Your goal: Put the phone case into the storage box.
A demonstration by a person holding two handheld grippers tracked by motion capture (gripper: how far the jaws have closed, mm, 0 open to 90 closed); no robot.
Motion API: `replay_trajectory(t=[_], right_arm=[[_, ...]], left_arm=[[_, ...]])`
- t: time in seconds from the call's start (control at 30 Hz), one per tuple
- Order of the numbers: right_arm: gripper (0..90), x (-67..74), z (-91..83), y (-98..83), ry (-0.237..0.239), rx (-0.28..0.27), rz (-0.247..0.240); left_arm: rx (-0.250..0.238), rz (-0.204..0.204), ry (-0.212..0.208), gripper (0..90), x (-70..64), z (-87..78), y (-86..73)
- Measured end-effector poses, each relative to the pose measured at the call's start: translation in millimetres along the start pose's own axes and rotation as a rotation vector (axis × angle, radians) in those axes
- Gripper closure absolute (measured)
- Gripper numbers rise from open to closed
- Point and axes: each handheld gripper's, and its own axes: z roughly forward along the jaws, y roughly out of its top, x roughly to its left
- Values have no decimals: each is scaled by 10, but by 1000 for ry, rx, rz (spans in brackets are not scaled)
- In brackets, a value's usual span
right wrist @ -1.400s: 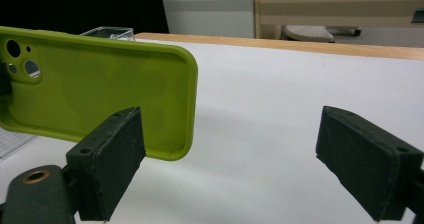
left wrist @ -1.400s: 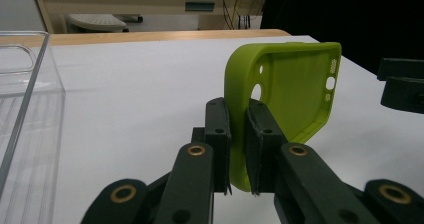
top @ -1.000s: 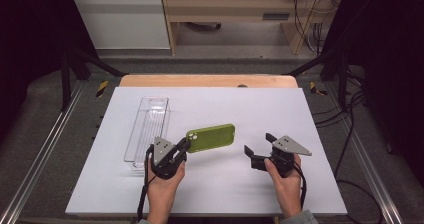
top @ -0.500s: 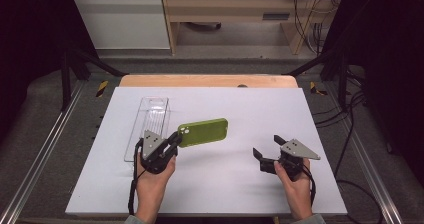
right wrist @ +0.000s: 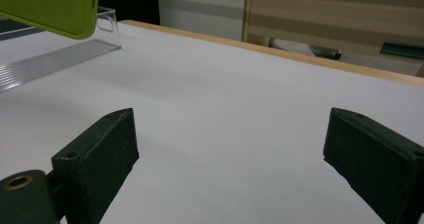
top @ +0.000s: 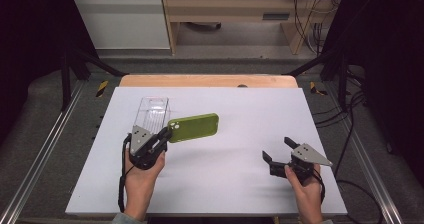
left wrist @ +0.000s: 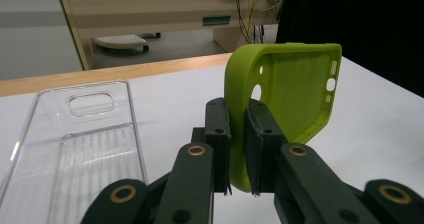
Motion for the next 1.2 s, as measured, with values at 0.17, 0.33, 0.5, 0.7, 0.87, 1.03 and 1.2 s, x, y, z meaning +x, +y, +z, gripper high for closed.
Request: replay_trajectory(t=[0.17, 0.33, 0.5, 0.7, 0.87, 1.03, 1.2], right_arm=[[70, -22, -73, -35, -5, -24, -3], [64, -38, -83, -46, -4, -27, 0], [56, 1, -50, -50, 7, -20, -10], [49, 12, -36, -53, 6, -19, -20], [46, -5, -39, -56, -5, -22, -20], [45, -2, -31, -61, -16, -23, -21], [46, 0, -26, -63, -24, -23, -37]], left_arm=[[-3, 15, 3, 812, 31, -21, 41], [-3, 35, 16, 811, 128, -24, 121], [-11, 23, 34, 811, 257, -27, 175], [-30, 29, 52, 811, 409, -30, 221], [-40, 32, 70, 811, 535, -20, 244], [-47, 58, 83, 811, 646, 2, 297], [-50, 77, 95, 811, 780, 22, 371]])
